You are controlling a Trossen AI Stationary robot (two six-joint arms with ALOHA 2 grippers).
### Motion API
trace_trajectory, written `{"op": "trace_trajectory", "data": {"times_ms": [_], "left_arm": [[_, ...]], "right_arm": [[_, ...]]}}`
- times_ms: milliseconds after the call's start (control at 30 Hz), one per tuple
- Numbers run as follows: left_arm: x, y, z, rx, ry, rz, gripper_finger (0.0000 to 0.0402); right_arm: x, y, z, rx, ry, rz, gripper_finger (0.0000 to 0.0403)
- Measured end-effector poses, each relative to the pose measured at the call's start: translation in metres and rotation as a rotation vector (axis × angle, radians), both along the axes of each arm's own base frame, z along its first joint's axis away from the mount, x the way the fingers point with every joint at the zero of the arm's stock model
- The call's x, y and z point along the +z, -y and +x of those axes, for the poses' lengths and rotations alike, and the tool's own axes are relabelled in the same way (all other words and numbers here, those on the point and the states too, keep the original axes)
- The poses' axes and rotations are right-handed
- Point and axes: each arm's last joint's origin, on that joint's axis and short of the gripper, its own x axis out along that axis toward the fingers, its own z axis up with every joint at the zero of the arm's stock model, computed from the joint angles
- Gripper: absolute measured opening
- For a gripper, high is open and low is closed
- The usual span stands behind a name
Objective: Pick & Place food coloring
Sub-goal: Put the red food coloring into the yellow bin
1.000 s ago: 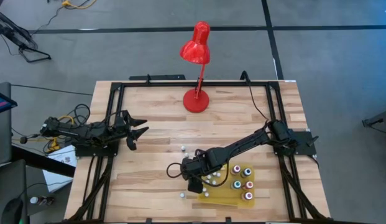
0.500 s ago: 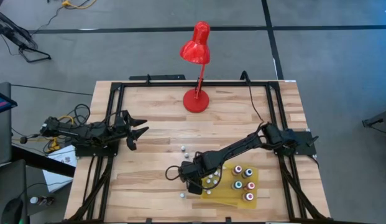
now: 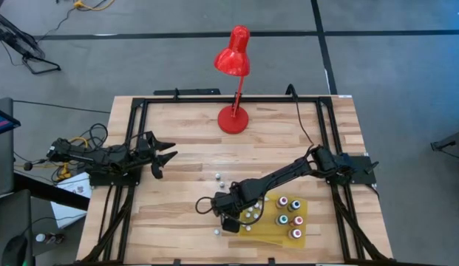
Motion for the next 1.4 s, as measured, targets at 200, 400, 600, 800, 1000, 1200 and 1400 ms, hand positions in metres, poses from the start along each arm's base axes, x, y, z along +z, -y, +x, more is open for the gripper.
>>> {"op": "trace_trajectory", "data": {"times_ms": [200, 400, 600, 800, 1000, 1200, 1400], "left_arm": [[0.000, 0.000, 0.000, 0.000, 0.000, 0.000, 0.0169], [0.000, 0.000, 0.000, 0.000, 0.000, 0.000, 0.0169], [0.000, 0.000, 0.000, 0.000, 0.000, 0.000, 0.0169], [0.000, 0.000, 0.000, 0.000, 0.000, 0.000, 0.0169], [0.000, 0.000, 0.000, 0.000, -0.001, 0.000, 0.0169], [0.000, 0.000, 0.000, 0.000, -0.003, 0.001, 0.0169], [0.000, 0.000, 0.000, 0.000, -0.003, 0.001, 0.0169]], "right_arm": [[0.026, -0.002, 0.006, 0.000, 0.018, -0.010, 0.0043], [0.067, -0.004, 0.008, -0.006, 0.048, -0.054, 0.0050], [0.088, -0.019, -0.007, -0.072, 0.000, -0.098, 0.0050], [0.095, -0.041, -0.032, -0.158, -0.075, -0.155, 0.0050], [0.114, -0.057, -0.060, -0.260, -0.102, -0.166, 0.0050], [0.110, -0.072, -0.080, -0.305, -0.162, -0.216, 0.0050], [0.096, -0.077, -0.093, -0.335, -0.194, -0.241, 0.0050]]}}
